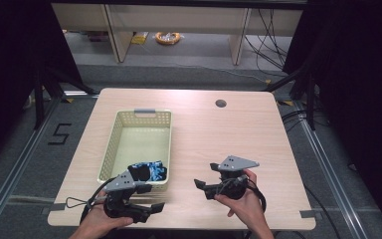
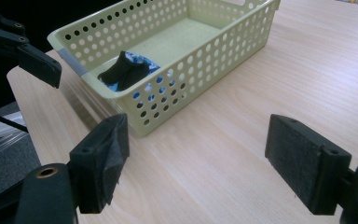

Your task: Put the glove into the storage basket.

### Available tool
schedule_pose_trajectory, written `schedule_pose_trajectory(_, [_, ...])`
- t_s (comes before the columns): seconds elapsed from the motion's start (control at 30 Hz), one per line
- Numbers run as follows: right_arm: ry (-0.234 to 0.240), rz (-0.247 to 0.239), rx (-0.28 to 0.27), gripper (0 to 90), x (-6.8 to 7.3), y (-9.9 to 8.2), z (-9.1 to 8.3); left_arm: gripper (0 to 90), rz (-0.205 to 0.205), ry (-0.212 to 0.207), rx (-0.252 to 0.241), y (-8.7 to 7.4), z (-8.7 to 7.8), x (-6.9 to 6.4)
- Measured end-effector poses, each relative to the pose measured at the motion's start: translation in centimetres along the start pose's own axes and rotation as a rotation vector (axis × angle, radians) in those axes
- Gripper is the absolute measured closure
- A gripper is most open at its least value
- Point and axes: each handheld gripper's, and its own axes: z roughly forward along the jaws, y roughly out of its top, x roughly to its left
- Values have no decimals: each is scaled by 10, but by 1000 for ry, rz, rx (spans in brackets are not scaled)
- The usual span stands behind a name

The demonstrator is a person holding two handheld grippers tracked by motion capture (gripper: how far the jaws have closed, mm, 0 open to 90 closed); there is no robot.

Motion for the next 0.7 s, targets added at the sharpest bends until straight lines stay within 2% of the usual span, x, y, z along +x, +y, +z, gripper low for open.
schedule_pose_trajectory(0.03, [4,-26,-7,227,-1,-1,0,219,0,-3,-5,-1,1,-1])
schedule_pose_trajectory(0.07, [6,-1,-7,227,0,-3,1,218,-1,-15,-11,-3,2,-1])
schedule_pose_trajectory(0.1, [0,3,-4,227,0,-5,0,216,1,-13,-3,-3,2,-1])
schedule_pose_trajectory(0.13, [7,-17,-16,226,-1,-6,1,216,0,-8,-2,-5,2,-1])
schedule_pose_trajectory(0.17, [2,20,7,226,2,-8,0,214,-3,-13,-2,-6,3,-2])
schedule_pose_trajectory(0.2, [9,4,-8,226,0,-10,1,213,-5,-16,-5,-8,4,-1])
schedule_pose_trajectory(0.23, [9,8,-2,226,0,-11,0,213,-7,-5,-6,-8,4,-2])
schedule_pose_trajectory(0.27, [9,21,3,227,2,-12,0,212,-11,-13,-4,-9,5,-2])
schedule_pose_trajectory(0.3, [31,-14,1,227,-1,-12,0,211,-4,-16,0,-10,5,-1])
schedule_pose_trajectory(0.33, [5,11,4,226,1,-14,-1,211,-7,-19,-4,-11,5,-1])
schedule_pose_trajectory(0.37, [7,20,8,226,3,-15,-1,211,-9,-10,4,-11,5,-1])
schedule_pose_trajectory(0.43, [12,22,1,227,3,-17,-1,210,-8,-18,-3,-13,7,-1])
schedule_pose_trajectory(0.47, [11,13,3,227,2,-17,-2,210,-27,-12,0,-14,7,-2])
schedule_pose_trajectory(0.57, [10,27,14,227,5,-20,-3,210,-1,-14,5,-15,8,-2])
schedule_pose_trajectory(0.6, [13,32,-4,227,6,-22,-1,210,1,-17,6,-16,9,-2])
schedule_pose_trajectory(0.63, [20,3,6,227,4,-23,-1,210,1,-14,16,-16,8,-3])
schedule_pose_trajectory(0.67, [28,23,8,227,5,-24,-1,209,1,-11,11,-17,9,-3])
schedule_pose_trajectory(0.7, [25,-1,16,226,3,-25,-2,209,2,-15,14,-17,9,-3])
